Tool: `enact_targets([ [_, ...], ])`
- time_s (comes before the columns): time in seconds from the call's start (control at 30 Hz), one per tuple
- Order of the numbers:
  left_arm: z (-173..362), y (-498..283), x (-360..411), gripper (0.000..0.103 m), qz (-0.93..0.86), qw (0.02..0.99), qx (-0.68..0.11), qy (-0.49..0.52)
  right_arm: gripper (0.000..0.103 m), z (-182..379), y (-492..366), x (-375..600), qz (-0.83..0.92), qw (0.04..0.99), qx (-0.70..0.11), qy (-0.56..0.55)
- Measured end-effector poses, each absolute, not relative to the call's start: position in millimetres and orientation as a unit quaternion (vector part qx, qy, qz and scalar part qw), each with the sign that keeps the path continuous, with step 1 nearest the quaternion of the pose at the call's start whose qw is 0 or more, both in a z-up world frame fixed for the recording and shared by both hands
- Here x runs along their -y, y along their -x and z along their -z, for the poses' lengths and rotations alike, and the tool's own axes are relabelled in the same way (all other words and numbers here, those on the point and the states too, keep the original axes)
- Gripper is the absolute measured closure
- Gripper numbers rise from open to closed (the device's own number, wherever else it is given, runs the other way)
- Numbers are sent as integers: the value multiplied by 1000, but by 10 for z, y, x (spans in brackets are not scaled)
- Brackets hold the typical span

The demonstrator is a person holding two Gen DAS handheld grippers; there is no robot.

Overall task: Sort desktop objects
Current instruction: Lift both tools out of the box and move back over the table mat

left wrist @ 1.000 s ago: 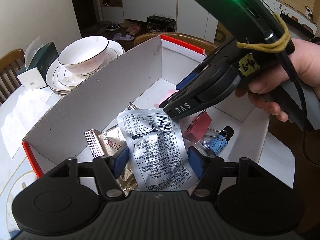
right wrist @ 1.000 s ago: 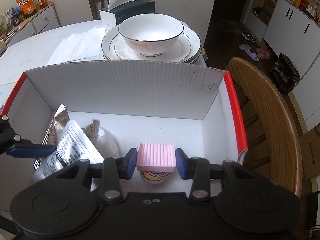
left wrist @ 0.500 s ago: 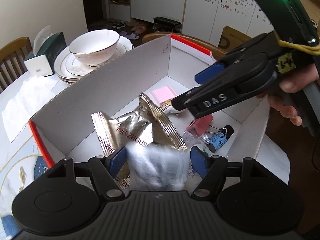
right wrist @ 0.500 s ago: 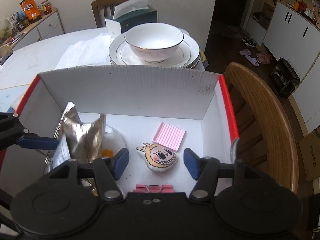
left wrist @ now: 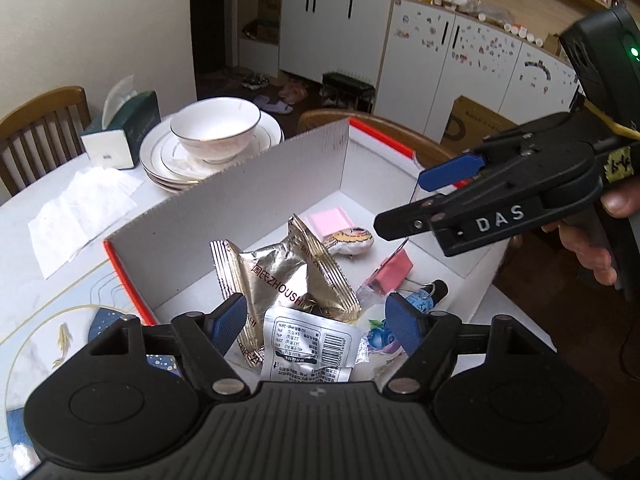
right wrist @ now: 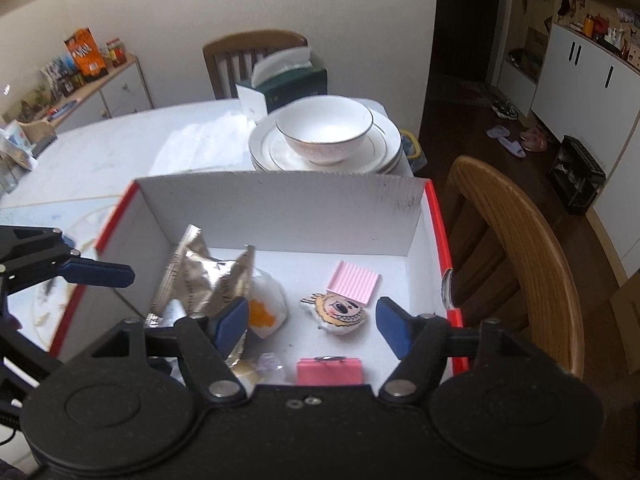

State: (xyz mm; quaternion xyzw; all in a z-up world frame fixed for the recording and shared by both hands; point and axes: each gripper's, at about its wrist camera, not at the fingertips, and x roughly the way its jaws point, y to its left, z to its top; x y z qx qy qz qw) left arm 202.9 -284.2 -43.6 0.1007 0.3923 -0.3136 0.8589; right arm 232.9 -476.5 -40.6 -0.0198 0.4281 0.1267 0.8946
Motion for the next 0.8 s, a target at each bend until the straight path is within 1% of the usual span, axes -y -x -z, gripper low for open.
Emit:
enact_targets([
  [0.13, 384, -1959, 2812, 27, 311, 863, -387, -96, 31, 334, -2192, 4763, -132, 900, -415, 12],
  [0.23, 354, -1904, 2782, 23, 307, 867, -382, -93, 30, 302, -2098, 4743, -136, 904, -406, 10],
  [0.4, 299, -1823, 2703, 22, 303, 872, -374, -83, 26, 259, -1932, 4673, -138, 911, -388, 19],
  [0.47, 274, -1795, 2671, 18, 303, 875, -370, -81, 24, 235, -1863, 4648, -138, 914, -380, 21],
  [0.53, 250, -1767, 2629, 17, 301, 877, -365, -80, 22, 216, -1812, 4629, -135, 918, -373, 22],
  [0.63, 218, -1728, 2547, 10, 301, 881, -358, -76, 20, 194, -1745, 4606, -129, 922, -365, 14],
  [0.7, 205, -1707, 2475, 4, 303, 881, -356, -72, 19, 186, -1706, 4582, -122, 925, -360, 8],
  [0.8, 186, -1684, 2364, 3, 302, 884, -351, -67, 19, 170, -1636, 4523, -112, 928, -355, 0],
])
